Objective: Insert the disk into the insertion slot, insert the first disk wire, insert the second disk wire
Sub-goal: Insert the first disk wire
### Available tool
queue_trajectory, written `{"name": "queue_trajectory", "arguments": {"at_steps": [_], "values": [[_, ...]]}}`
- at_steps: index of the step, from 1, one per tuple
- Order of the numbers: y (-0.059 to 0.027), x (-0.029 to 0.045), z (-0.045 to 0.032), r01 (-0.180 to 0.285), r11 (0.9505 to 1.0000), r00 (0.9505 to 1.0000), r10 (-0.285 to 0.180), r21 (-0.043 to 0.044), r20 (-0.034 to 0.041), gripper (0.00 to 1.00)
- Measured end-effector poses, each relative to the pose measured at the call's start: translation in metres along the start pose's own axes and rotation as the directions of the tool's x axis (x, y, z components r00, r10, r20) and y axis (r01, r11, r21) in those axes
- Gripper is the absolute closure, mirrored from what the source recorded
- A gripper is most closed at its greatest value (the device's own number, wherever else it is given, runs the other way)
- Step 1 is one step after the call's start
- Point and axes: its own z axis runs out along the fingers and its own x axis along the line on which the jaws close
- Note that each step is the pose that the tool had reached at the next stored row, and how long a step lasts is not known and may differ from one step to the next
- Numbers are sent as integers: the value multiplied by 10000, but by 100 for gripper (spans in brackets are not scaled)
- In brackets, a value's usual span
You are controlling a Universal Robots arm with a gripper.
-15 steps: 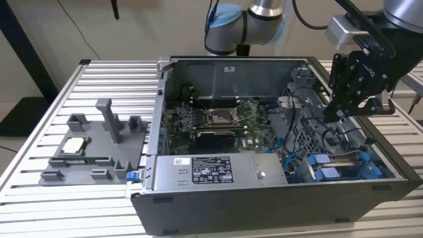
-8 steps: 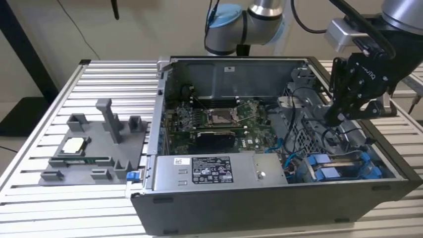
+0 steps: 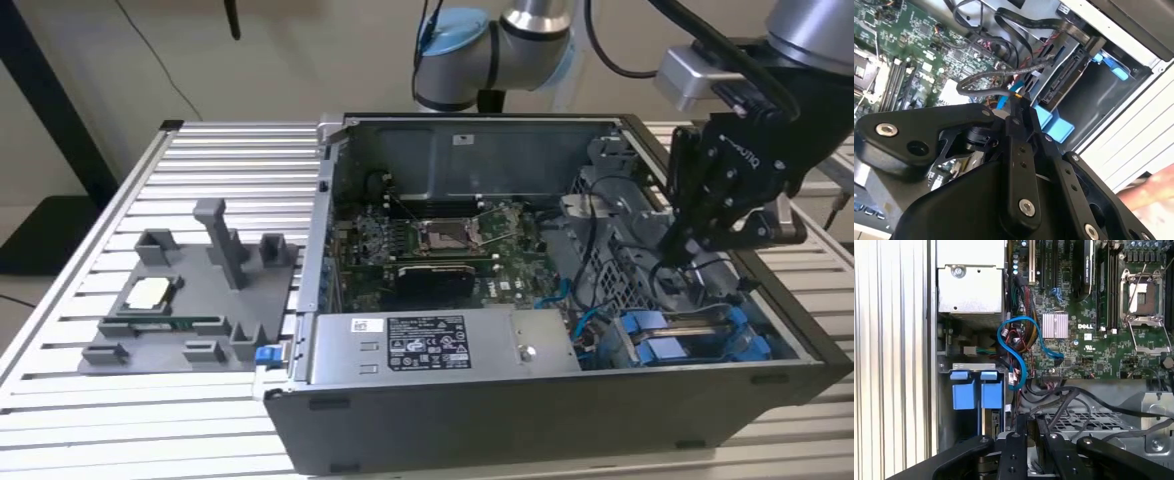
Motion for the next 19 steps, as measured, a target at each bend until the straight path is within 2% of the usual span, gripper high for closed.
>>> {"name": "queue_trajectory", "arguments": {"at_steps": [5,6,11,15,19], "values": [[-2,17,20,-15,10000,9995,15,5,-314,81],[-2,18,21,-17,10000,9994,17,5,-350,81],[-3,17,24,-16,10000,9993,16,5,-368,81],[-5,27,47,-23,10000,9985,23,8,-545,81],[-7,56,71,-29,10000,9977,30,10,-673,81]]}}
